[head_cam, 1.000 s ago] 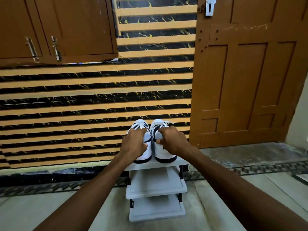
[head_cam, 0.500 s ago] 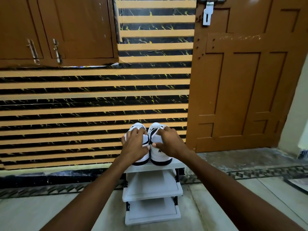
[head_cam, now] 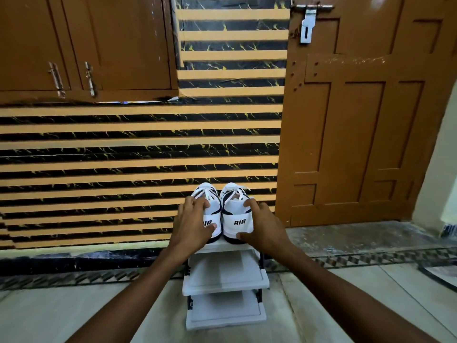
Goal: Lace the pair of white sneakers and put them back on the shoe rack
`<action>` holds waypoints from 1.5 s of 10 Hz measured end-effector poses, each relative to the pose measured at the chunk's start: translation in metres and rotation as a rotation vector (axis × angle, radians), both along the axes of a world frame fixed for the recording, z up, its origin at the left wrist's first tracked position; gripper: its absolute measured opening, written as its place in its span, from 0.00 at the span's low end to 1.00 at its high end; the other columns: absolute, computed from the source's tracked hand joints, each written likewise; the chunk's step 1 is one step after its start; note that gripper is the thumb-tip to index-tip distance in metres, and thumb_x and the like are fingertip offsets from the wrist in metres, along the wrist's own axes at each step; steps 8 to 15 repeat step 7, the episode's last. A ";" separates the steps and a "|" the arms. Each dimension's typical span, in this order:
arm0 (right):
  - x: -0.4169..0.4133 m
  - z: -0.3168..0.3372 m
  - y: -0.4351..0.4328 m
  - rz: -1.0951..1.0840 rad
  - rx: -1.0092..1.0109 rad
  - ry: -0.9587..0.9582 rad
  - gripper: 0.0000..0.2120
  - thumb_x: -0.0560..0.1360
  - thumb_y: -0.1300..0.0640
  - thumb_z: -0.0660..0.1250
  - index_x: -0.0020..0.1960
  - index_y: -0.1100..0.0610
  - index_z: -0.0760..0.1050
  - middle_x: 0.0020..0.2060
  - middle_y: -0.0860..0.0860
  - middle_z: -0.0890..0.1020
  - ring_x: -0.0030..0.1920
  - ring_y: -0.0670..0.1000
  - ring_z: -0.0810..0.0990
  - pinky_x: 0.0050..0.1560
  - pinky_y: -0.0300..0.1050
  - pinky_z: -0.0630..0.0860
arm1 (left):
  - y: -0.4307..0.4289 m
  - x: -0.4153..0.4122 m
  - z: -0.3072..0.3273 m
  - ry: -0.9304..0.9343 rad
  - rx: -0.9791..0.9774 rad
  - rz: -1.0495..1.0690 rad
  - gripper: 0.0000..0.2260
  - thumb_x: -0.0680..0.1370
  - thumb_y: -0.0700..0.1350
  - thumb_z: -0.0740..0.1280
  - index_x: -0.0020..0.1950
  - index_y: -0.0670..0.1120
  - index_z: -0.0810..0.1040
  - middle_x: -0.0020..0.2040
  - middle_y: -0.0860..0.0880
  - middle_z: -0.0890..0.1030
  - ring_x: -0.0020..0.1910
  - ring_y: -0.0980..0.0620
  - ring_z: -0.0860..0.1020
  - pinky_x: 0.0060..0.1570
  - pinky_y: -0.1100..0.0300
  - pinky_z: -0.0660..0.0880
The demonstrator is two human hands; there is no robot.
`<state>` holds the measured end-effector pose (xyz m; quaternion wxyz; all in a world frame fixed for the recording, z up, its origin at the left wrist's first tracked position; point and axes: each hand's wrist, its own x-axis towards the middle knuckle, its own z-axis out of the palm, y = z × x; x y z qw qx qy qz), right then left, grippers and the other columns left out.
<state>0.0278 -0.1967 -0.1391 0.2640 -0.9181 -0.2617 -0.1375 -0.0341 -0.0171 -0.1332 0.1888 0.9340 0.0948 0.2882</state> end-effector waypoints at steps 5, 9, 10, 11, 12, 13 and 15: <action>0.009 -0.006 0.014 -0.092 0.035 -0.214 0.27 0.66 0.57 0.74 0.59 0.50 0.63 0.51 0.52 0.75 0.45 0.56 0.78 0.41 0.52 0.78 | -0.003 0.006 -0.003 -0.098 -0.128 -0.024 0.17 0.72 0.42 0.72 0.58 0.50 0.70 0.57 0.48 0.68 0.59 0.48 0.68 0.51 0.57 0.71; 0.015 0.031 0.015 0.093 0.441 -0.206 0.06 0.73 0.54 0.67 0.49 0.53 0.77 0.40 0.46 0.81 0.40 0.46 0.79 0.39 0.44 0.77 | 0.003 0.013 0.028 -0.259 -0.392 -0.157 0.04 0.77 0.47 0.67 0.50 0.49 0.76 0.47 0.50 0.77 0.45 0.52 0.77 0.41 0.62 0.73; 0.015 0.031 0.015 0.093 0.441 -0.206 0.06 0.73 0.54 0.67 0.49 0.53 0.77 0.40 0.46 0.81 0.40 0.46 0.79 0.39 0.44 0.77 | 0.003 0.013 0.028 -0.259 -0.392 -0.157 0.04 0.77 0.47 0.67 0.50 0.49 0.76 0.47 0.50 0.77 0.45 0.52 0.77 0.41 0.62 0.73; 0.015 0.031 0.015 0.093 0.441 -0.206 0.06 0.73 0.54 0.67 0.49 0.53 0.77 0.40 0.46 0.81 0.40 0.46 0.79 0.39 0.44 0.77 | 0.003 0.013 0.028 -0.259 -0.392 -0.157 0.04 0.77 0.47 0.67 0.50 0.49 0.76 0.47 0.50 0.77 0.45 0.52 0.77 0.41 0.62 0.73; 0.015 0.031 0.015 0.093 0.441 -0.206 0.06 0.73 0.54 0.67 0.49 0.53 0.77 0.40 0.46 0.81 0.40 0.46 0.79 0.39 0.44 0.77 | 0.003 0.013 0.028 -0.259 -0.392 -0.157 0.04 0.77 0.47 0.67 0.50 0.49 0.76 0.47 0.50 0.77 0.45 0.52 0.77 0.41 0.62 0.73; 0.015 0.031 0.015 0.093 0.441 -0.206 0.06 0.73 0.54 0.67 0.49 0.53 0.77 0.40 0.46 0.81 0.40 0.46 0.79 0.39 0.44 0.77 | 0.003 0.013 0.028 -0.259 -0.392 -0.157 0.04 0.77 0.47 0.67 0.50 0.49 0.76 0.47 0.50 0.77 0.45 0.52 0.77 0.41 0.62 0.73; 0.015 0.031 0.015 0.093 0.441 -0.206 0.06 0.73 0.54 0.67 0.49 0.53 0.77 0.40 0.46 0.81 0.40 0.46 0.79 0.39 0.44 0.77 | 0.003 0.013 0.028 -0.259 -0.392 -0.157 0.04 0.77 0.47 0.67 0.50 0.49 0.76 0.47 0.50 0.77 0.45 0.52 0.77 0.41 0.62 0.73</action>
